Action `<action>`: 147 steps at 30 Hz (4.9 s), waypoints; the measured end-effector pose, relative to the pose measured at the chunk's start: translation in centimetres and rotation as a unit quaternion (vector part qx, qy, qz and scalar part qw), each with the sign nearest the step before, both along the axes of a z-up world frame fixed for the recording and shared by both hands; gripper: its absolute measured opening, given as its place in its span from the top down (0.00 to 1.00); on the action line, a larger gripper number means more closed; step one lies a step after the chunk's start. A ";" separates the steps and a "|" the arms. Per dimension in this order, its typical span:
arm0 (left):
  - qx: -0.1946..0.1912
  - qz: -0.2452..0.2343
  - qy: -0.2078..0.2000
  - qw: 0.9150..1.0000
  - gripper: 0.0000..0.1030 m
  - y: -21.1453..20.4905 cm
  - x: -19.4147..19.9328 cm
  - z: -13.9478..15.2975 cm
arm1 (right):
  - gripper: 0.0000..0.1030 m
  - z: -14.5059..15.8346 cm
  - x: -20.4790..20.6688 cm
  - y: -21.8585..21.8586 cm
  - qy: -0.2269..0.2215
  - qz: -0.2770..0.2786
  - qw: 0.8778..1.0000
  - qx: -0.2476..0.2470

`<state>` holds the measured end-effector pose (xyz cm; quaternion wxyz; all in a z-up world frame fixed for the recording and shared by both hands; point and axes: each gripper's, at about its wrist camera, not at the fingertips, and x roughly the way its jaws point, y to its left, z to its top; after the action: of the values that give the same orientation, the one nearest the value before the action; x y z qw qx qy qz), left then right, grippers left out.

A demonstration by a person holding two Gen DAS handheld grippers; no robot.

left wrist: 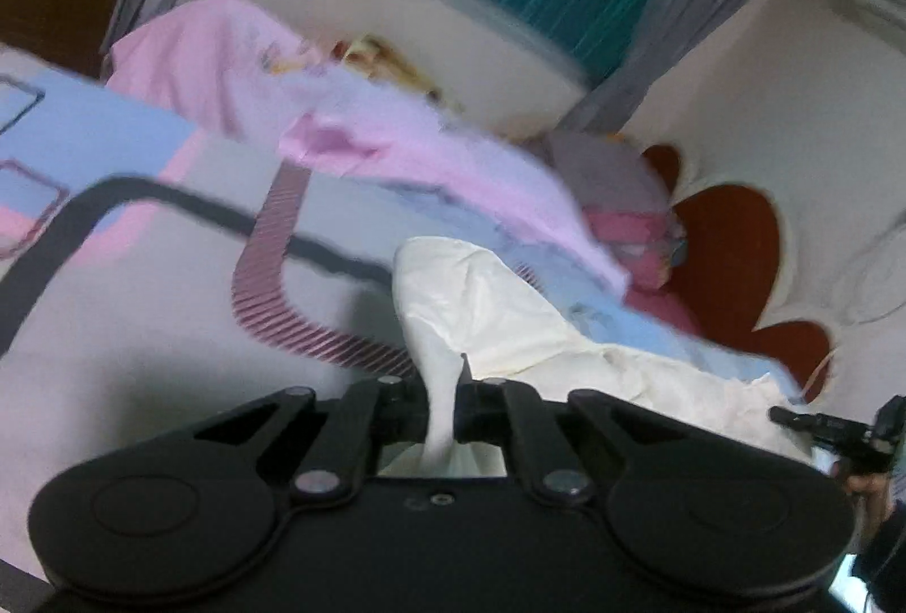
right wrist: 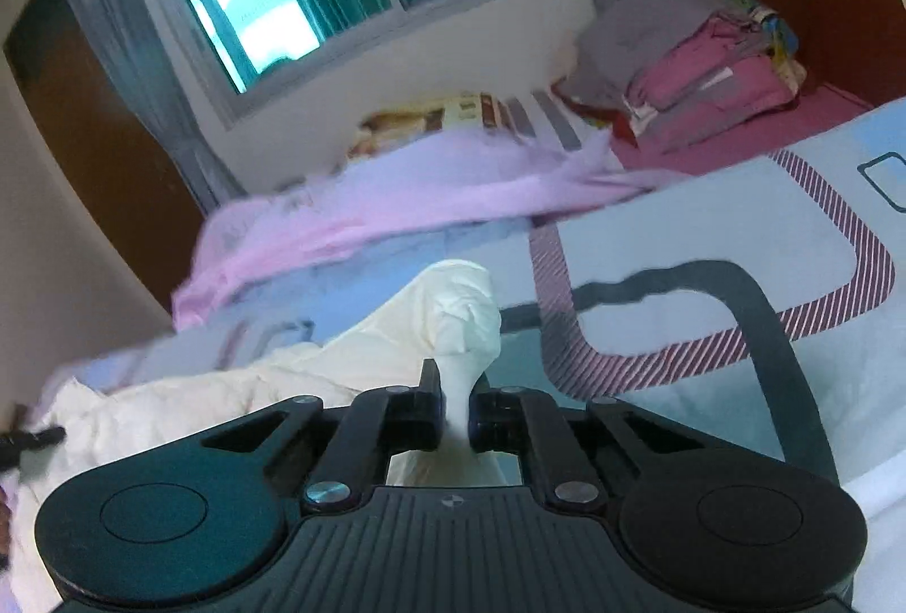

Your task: Fold large clothes

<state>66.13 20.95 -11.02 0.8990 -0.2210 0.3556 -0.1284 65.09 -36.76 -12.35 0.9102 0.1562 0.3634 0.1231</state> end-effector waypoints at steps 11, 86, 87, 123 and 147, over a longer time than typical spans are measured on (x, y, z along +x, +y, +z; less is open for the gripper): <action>-0.025 0.017 0.051 0.998 0.90 0.4 1.5 -5.1 | 0.93 -5.5 0.8 -0.6 0.046 -0.034 0.998 0.004; -0.193 0.236 -0.003 0.952 0.82 -4.7 -25.6 -0.7 | 0.79 0.7 -25.4 -2.4 0.024 -0.185 0.956 0.227; -0.191 0.234 -0.002 0.953 0.82 -4.8 -26.4 -0.5 | 0.79 0.9 -26.1 -2.6 0.025 -0.182 0.957 0.225; -0.160 0.238 0.024 0.958 0.82 -5.8 -43.1 -2.3 | 0.79 -1.1 -44.6 -6.3 0.059 -0.173 0.956 0.227; -0.171 0.283 0.031 0.943 0.36 -5.4 -47.2 -2.3 | 0.98 4.9 -47.3 -2.6 -0.034 -0.119 0.990 0.074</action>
<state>18.91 15.53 -13.34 0.8357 -0.4664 0.2790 0.0792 17.83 -39.36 -7.50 0.9163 0.2605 0.3008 0.0460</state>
